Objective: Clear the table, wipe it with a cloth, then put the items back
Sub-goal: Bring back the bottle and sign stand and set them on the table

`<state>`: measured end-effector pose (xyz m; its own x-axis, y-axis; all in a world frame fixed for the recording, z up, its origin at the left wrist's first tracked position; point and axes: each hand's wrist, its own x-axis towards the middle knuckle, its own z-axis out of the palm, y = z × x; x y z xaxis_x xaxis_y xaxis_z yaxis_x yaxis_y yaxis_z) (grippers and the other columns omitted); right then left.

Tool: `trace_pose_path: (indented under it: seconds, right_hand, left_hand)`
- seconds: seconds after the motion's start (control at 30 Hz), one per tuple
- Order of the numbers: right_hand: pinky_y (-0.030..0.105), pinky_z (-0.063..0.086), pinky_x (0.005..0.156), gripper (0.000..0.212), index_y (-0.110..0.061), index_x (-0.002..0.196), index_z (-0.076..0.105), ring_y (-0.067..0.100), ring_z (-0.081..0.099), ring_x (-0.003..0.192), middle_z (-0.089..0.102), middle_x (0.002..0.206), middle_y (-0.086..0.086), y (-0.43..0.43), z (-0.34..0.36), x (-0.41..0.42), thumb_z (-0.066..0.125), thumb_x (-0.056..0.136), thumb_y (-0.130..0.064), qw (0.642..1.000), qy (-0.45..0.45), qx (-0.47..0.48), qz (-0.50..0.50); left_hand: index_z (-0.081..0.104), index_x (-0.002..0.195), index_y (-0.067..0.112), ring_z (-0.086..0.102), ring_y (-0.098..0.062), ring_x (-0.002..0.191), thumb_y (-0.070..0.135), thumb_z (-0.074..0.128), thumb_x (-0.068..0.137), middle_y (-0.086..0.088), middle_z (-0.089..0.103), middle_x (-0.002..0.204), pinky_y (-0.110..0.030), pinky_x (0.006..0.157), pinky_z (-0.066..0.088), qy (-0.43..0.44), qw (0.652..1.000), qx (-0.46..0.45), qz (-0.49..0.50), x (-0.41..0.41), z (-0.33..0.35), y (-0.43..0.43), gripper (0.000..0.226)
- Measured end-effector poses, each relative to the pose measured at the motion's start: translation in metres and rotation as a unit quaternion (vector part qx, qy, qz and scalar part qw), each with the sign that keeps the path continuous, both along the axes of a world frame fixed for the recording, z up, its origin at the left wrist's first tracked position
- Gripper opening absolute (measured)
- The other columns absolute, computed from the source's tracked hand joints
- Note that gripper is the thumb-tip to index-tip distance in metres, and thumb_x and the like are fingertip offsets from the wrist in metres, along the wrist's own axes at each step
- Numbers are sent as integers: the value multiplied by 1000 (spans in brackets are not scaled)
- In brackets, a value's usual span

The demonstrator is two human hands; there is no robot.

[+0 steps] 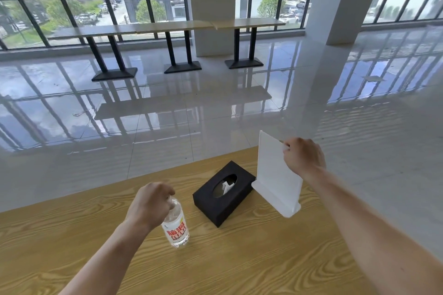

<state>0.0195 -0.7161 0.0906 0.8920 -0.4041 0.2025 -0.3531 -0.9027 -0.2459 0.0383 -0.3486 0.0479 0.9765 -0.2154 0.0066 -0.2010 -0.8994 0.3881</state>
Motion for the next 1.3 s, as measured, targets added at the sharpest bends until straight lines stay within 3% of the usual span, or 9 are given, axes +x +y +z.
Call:
trace_pose_path:
  seconds: [0.2, 0.4, 0.63, 0.77, 0.83, 0.9, 0.97, 1.03, 1.3]
  right_hand:
    - [37, 42, 68, 22, -4, 86, 71, 43, 65, 86, 71, 90, 24, -1, -1, -1, 50, 90, -8, 1000, -1, -1, -6]
    - [41, 49, 74, 19, -6, 85, 69, 46, 65, 90, 71, 92, 26, -6, -7, -4, 51, 89, -11, 1000, -6, 1, -8]
    - [37, 40, 67, 17, -9, 76, 64, 45, 65, 88, 71, 88, 25, -10, -12, -5, 52, 87, -9, 1000, 0, 5, -12]
    - [39, 48, 72, 19, -7, 81, 68, 45, 65, 89, 71, 89, 24, -11, -11, -7, 52, 89, -12, 1000, 1, 4, -12]
    - [38, 47, 71, 19, -9, 74, 65, 45, 63, 84, 69, 82, 23, -13, -11, -8, 53, 88, -11, 1000, 5, 13, -19]
    - [35, 40, 64, 28, -13, 58, 46, 41, 51, 70, 54, 64, 16, -17, -13, -8, 54, 85, -8, 999, 12, 29, -24]
    - [32, 34, 61, 39, -17, 53, 30, 35, 41, 65, 37, 55, 5, -23, -15, -7, 55, 81, -5, 999, 18, 29, -19]
    - [31, 34, 60, 42, -18, 53, 27, 32, 38, 63, 29, 52, 1, -29, -18, -5, 56, 80, -4, 999, 31, 24, -14]
    - [30, 38, 58, 30, -15, 58, 38, 33, 51, 65, 49, 67, 9, -63, -44, 15, 53, 82, -6, 998, 52, 26, -37]
  left_hand:
    - [78, 102, 15, 66, -17, 87, 6, 67, 77, -1, 74, 97, -23, 69, 48, 14, 1000, 5, -14, 1, 3, -3, 28]
    - [77, 94, 17, 60, -16, 87, 7, 66, 75, 3, 65, 96, -24, 68, 45, 21, 1000, 5, -18, -3, 2, -4, 25]
    - [76, 100, 18, 61, -18, 89, 16, 66, 79, 5, 64, 100, -27, 68, 48, 2, 999, 30, -20, -4, -3, -3, 23]
    - [72, 113, 19, 65, -20, 97, 20, 68, 84, 1, 69, 108, -28, 70, 49, -66, 997, 45, -23, -3, 1, -16, 29]
    - [71, 116, 17, 67, -20, 97, 19, 69, 86, -1, 71, 108, -28, 71, 50, -97, 994, 24, -48, -1, 7, -33, 30]
    - [70, 118, 15, 67, -20, 96, 19, 69, 87, -1, 72, 108, -27, 73, 50, -112, 990, -14, -79, 0, 13, -57, 30]
    - [67, 122, 15, 64, -16, 93, 20, 68, 89, -1, 71, 107, -25, 75, 48, -99, 987, -69, -104, -1, 15, -90, 32]
    - [64, 127, 17, 59, -12, 89, 23, 66, 91, 1, 68, 107, -23, 77, 44, -68, 983, -110, -128, -4, 11, -126, 36]
    - [56, 133, 21, 56, -16, 101, 31, 57, 93, 4, 58, 111, -32, 85, 51, 29, 990, -20, -137, 15, -39, -185, 41]
